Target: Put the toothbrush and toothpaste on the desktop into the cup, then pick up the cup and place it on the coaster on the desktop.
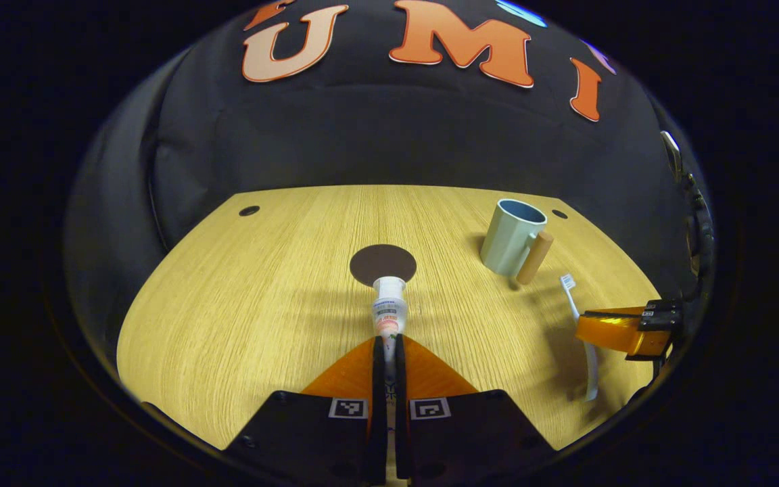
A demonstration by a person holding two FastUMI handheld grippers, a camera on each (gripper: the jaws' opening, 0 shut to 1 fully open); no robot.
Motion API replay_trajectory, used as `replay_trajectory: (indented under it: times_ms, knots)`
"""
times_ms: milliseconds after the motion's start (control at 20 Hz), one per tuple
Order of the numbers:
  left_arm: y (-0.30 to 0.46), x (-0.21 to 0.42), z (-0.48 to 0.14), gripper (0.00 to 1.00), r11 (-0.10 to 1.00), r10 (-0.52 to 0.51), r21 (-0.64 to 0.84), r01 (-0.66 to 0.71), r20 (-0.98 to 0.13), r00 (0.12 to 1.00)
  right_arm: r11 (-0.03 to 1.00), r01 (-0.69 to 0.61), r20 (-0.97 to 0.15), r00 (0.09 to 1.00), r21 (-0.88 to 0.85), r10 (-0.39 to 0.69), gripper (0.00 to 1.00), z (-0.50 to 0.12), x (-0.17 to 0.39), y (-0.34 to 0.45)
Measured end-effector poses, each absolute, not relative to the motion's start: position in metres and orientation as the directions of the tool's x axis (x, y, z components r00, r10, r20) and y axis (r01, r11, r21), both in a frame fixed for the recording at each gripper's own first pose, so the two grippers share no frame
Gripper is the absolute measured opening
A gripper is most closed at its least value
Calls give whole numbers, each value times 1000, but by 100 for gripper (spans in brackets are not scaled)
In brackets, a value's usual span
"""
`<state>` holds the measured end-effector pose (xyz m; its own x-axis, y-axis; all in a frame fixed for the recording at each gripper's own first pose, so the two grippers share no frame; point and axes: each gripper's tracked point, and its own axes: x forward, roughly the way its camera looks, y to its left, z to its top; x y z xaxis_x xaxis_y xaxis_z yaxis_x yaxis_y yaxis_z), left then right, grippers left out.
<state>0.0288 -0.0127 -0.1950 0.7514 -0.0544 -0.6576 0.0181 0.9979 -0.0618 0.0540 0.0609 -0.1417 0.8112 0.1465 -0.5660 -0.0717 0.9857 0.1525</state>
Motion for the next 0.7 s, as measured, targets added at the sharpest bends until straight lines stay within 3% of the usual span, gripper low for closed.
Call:
replay_trajectory:
  times_ms: [500, 700]
  knots:
    - [-6, 50, -133, 8, 997, -15, -73, -18, -428, 904, 988, -114, -318, 937, 101, 141, 5, -60, 80, 49]
    - [4, 47, -113, 8, 998, 13, -57, -36, -354, 935, 988, -134, -167, 975, 79, 145, 5, -13, 105, 48]
